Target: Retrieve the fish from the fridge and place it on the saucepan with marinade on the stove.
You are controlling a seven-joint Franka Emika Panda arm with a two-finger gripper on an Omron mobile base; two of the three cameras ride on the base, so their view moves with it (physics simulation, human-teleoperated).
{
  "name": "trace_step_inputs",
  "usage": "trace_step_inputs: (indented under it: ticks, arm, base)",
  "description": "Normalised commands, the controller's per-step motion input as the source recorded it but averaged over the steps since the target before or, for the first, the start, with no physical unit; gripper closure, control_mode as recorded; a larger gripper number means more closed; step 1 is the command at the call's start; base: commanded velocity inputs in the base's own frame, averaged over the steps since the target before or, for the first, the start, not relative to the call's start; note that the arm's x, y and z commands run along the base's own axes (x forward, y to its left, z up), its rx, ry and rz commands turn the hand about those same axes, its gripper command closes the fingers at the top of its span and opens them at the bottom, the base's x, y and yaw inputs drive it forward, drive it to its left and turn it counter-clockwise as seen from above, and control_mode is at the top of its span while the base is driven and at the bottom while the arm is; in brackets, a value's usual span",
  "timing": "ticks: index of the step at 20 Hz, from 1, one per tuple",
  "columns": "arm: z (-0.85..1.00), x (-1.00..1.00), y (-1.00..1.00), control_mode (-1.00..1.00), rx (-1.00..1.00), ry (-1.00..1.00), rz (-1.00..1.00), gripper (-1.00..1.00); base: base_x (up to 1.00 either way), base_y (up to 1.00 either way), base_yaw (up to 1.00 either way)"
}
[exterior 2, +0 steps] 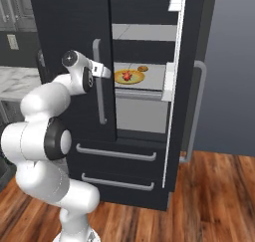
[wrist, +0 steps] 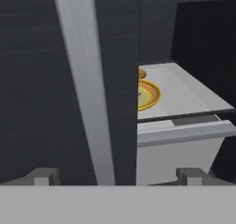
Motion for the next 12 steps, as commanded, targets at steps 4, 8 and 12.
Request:
trace_step_inputs:
  ticks: [4, 8, 12]
  arm:
    - [0.0, 0.79, 0.15, -1.0, 0.0, 0.0, 0.0, -1.0]
    - [0.0, 0.75, 0.1, -1.0, 0.0, -0.03, 0.0, -1.0]
    - [-0.03, 0.62, 0.0, -1.0, 0.0, -0.11, 0.0, -1.0]
  base:
    - [0.0, 0.0, 0.0]
    - [0.0, 0.0, 0.0]
    - [0.0, 0.0, 0.0]
